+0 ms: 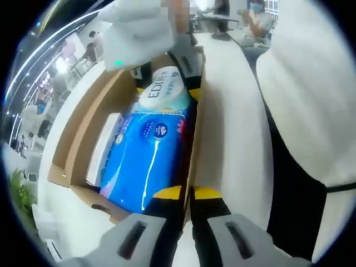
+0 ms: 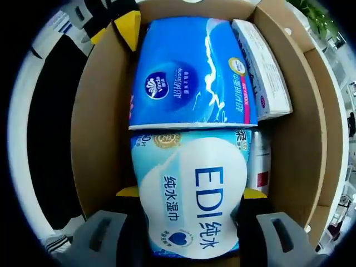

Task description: Operate the shoe box by opening the lid, removing the specified soft item, and placing it in the target area until the item is outside and the box remains undamaged.

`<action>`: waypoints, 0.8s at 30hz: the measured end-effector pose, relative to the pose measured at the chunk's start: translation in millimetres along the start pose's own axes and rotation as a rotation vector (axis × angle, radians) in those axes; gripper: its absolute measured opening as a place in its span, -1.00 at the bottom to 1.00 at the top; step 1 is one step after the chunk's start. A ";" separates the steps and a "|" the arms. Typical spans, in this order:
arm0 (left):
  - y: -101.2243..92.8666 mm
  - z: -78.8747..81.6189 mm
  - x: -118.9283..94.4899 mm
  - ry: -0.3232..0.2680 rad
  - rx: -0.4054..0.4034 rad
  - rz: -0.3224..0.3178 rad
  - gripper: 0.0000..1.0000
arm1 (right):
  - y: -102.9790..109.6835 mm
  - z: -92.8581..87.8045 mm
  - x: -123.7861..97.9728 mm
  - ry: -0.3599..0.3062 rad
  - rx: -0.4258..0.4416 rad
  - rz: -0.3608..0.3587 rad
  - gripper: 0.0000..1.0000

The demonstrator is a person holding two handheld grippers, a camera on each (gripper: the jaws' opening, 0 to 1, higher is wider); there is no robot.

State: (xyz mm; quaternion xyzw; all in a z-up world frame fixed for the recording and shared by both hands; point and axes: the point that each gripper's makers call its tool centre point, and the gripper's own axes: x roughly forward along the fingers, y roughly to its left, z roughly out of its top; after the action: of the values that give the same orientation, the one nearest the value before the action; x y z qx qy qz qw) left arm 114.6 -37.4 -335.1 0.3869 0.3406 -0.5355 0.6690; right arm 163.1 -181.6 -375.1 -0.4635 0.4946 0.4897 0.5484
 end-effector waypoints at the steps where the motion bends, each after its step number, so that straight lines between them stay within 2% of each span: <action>1: 0.0 -0.1 0.1 0.000 0.000 -0.001 -0.93 | 0.1 0.3 0.5 0.002 -0.001 0.002 0.32; 4: -0.7 -0.4 0.7 -0.002 0.027 0.008 -0.92 | 1.3 0.4 5.0 0.032 -0.026 0.021 0.34; 7: -0.6 -0.1 0.3 -0.006 0.026 0.012 -0.92 | 2.3 0.6 6.8 0.002 -0.033 0.030 0.35; 12: -0.2 0.3 0.1 -0.009 0.017 0.000 -0.92 | 2.2 1.1 7.6 0.021 -0.035 0.028 0.35; 18: -0.6 0.4 0.0 -0.007 0.008 -0.008 -0.92 | 2.2 1.0 7.0 0.014 -0.038 0.028 0.33; 20: -2.1 0.4 0.5 -0.012 0.071 0.004 -0.93 | 2.8 0.8 6.2 0.023 -0.039 0.024 0.32; 24: -1.7 0.6 -0.2 -0.014 0.042 0.002 -0.93 | 3.1 1.4 0.4 0.003 -0.063 0.007 0.27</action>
State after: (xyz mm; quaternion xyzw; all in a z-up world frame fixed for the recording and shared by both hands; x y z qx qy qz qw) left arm 112.9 -38.0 -334.9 0.3976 0.3242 -0.5446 0.6635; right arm 160.1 -179.9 -375.4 -0.4797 0.4814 0.5062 0.5310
